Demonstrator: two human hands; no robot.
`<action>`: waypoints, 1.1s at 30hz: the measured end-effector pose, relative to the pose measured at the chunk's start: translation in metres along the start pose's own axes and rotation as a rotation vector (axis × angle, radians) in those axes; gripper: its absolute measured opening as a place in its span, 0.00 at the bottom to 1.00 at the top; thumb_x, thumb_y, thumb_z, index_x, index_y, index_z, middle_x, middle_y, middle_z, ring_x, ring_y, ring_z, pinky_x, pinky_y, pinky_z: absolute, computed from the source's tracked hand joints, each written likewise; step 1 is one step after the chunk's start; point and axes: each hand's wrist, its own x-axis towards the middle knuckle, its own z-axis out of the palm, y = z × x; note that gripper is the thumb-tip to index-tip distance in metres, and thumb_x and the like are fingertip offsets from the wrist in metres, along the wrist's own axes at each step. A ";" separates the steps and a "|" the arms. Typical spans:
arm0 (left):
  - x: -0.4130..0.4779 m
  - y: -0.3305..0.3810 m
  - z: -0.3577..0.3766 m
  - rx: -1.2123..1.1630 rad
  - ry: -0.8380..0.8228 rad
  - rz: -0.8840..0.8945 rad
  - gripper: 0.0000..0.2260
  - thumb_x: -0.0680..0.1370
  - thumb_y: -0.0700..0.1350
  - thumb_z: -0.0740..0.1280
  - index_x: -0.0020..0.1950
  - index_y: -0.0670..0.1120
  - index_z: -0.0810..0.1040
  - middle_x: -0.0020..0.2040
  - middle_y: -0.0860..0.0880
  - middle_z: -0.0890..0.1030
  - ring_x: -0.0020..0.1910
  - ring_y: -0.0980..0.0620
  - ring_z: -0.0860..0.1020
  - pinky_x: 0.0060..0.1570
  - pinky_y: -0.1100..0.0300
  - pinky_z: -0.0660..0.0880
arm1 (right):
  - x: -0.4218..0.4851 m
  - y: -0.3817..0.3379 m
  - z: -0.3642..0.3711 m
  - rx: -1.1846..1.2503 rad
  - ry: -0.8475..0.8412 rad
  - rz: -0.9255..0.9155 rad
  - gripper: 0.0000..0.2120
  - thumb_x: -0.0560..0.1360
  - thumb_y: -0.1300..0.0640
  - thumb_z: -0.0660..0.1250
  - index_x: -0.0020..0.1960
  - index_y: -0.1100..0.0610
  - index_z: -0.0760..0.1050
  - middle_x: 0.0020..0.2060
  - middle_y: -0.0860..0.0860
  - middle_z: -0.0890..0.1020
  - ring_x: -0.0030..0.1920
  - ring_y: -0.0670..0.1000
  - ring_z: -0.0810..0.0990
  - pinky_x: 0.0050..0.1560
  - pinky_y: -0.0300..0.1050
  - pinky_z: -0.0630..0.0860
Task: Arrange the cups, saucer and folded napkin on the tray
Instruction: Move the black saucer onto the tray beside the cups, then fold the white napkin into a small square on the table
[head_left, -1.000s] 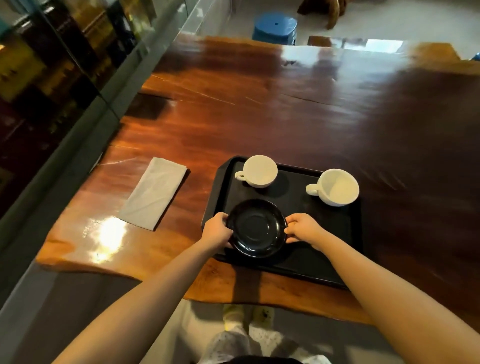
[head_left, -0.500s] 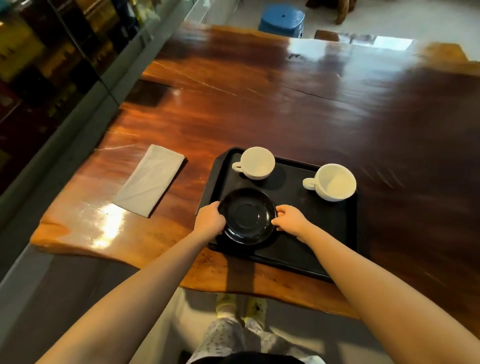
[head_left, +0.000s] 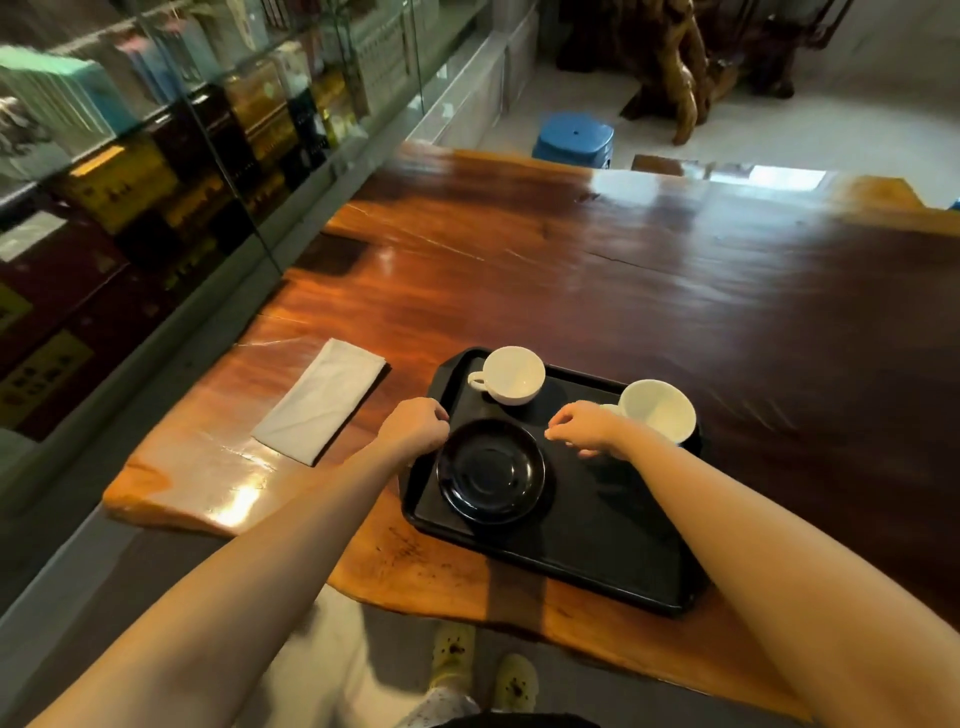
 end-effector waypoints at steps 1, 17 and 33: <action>-0.001 0.002 -0.006 0.013 -0.012 0.005 0.13 0.75 0.43 0.61 0.56 0.47 0.80 0.57 0.46 0.81 0.54 0.46 0.79 0.51 0.56 0.76 | -0.001 -0.006 -0.006 -0.022 -0.022 -0.012 0.16 0.78 0.55 0.62 0.63 0.61 0.73 0.58 0.59 0.77 0.56 0.54 0.75 0.59 0.51 0.75; -0.023 -0.109 -0.088 -0.053 0.320 -0.235 0.15 0.77 0.43 0.58 0.62 0.44 0.76 0.63 0.44 0.78 0.61 0.44 0.75 0.58 0.55 0.72 | 0.025 -0.163 0.013 -0.283 -0.156 -0.379 0.15 0.78 0.59 0.60 0.59 0.68 0.74 0.44 0.58 0.76 0.43 0.55 0.75 0.36 0.44 0.71; 0.056 -0.231 -0.033 0.157 0.267 -0.105 0.23 0.82 0.53 0.48 0.77 0.49 0.53 0.78 0.47 0.53 0.77 0.47 0.50 0.74 0.51 0.42 | 0.174 -0.223 0.186 -0.660 -0.003 -0.441 0.26 0.81 0.49 0.52 0.76 0.57 0.54 0.76 0.56 0.56 0.76 0.55 0.55 0.75 0.48 0.49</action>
